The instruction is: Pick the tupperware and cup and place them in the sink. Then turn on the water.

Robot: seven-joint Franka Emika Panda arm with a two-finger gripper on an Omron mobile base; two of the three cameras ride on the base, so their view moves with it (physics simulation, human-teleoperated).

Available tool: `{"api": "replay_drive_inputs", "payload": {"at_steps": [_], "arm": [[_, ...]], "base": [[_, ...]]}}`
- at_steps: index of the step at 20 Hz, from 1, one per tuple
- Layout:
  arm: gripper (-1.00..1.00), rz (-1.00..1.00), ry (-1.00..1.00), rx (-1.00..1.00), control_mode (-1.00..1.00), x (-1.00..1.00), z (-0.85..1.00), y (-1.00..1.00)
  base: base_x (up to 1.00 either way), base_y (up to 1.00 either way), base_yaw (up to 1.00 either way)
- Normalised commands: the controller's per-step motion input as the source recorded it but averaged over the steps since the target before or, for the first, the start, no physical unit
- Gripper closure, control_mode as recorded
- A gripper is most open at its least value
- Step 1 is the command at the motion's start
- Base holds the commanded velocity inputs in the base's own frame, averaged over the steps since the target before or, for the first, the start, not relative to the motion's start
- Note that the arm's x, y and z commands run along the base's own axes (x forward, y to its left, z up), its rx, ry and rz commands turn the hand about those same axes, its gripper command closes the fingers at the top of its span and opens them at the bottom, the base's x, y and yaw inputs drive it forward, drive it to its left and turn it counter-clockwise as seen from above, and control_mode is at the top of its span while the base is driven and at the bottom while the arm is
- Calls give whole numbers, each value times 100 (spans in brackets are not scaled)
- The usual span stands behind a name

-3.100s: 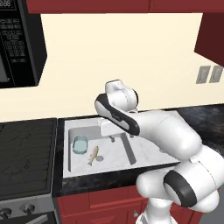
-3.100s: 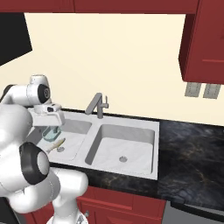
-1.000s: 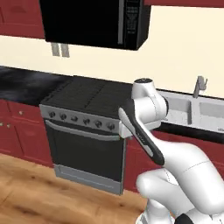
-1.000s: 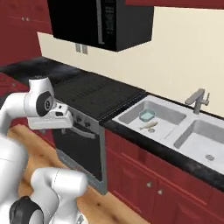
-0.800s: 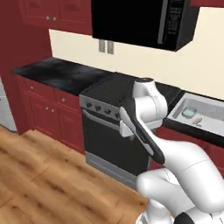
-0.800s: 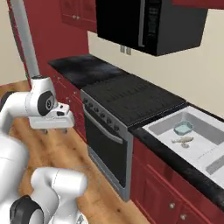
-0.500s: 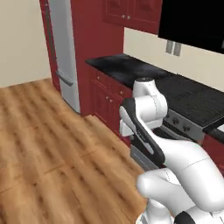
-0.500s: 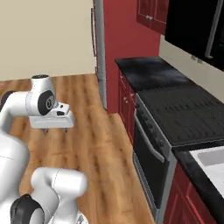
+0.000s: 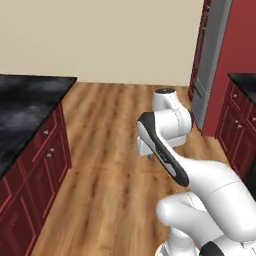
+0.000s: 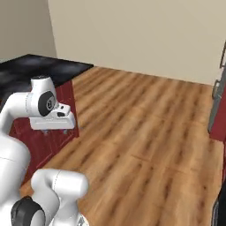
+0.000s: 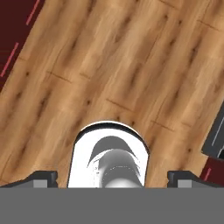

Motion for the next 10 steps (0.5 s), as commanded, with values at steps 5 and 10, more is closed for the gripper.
{"api": "replay_drive_inputs", "payload": {"at_steps": [5, 10], "arm": [[-100, 0, 0, 0, 100, 0, 0, 0], [-100, 0, 0, 0, 100, 0, 0, 0]], "base": [[0, 0, 95], [0, 0, 85]]}}
